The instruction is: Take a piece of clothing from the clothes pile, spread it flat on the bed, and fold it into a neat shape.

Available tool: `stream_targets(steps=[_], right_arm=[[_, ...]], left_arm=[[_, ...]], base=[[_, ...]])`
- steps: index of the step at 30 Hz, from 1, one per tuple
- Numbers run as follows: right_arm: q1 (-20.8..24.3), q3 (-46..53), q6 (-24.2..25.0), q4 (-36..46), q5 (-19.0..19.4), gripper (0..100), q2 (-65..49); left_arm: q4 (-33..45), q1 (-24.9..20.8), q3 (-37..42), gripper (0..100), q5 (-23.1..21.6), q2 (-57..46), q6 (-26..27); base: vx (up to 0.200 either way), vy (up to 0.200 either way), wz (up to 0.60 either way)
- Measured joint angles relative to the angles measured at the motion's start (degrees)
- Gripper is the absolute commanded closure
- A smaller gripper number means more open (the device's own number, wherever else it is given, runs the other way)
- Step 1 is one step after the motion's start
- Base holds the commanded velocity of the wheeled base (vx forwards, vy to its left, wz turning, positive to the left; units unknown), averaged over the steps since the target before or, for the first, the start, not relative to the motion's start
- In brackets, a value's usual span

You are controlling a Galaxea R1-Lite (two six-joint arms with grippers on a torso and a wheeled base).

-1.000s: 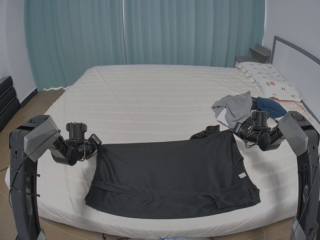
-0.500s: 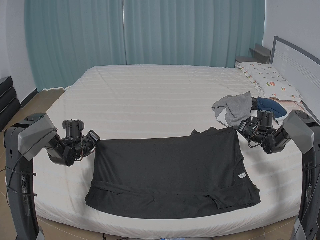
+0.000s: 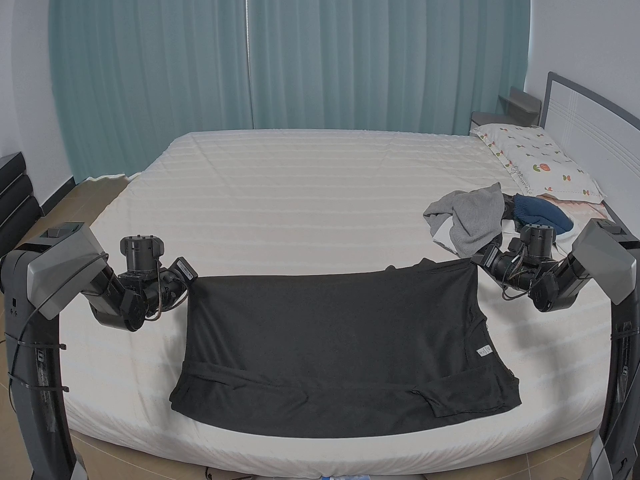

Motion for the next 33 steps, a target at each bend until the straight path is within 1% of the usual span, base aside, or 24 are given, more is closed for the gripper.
stream_targets(steps=[5,8,14,22,25,29,33], right_arm=[[-0.13,0.52,-0.07,1.26,0.23,100,-0.09],[-0.33,0.68,-0.84,3.01,0.99,100,-0.09],[-0.67,0.68,-2.57,4.13,1.38,100,0.35],[-0.67,1.05,-2.95,3.56,1.79,100,0.68],[-0.69,2.56,-2.97,3.50,2.72,100,0.10],[-0.74,4.66,-3.04,3.22,3.67,100,-1.27],[-0.78,6.72,-3.25,3.11,3.90,100,-3.01]], left_arm=[[-2.68,0.20,1.55,100,0.02,-0.12,1.10],[-3.80,0.22,1.94,100,0.04,-0.12,1.16],[-3.89,0.44,2.24,100,0.02,-0.22,1.18],[-4.05,0.68,3.15,100,0.04,-0.39,1.26],[-4.05,0.68,4.28,100,0.02,-1.00,1.34],[-4.40,0.68,6.21,100,-0.07,-2.16,2.83],[-6.60,0.46,8.24,100,-0.11,-2.95,4.39]], base=[[0.000,0.000,0.00],[0.000,0.000,0.00],[0.000,0.000,0.00],[0.000,0.000,0.00],[0.000,0.000,0.00],[0.000,0.000,0.00],[0.000,0.000,0.00]])
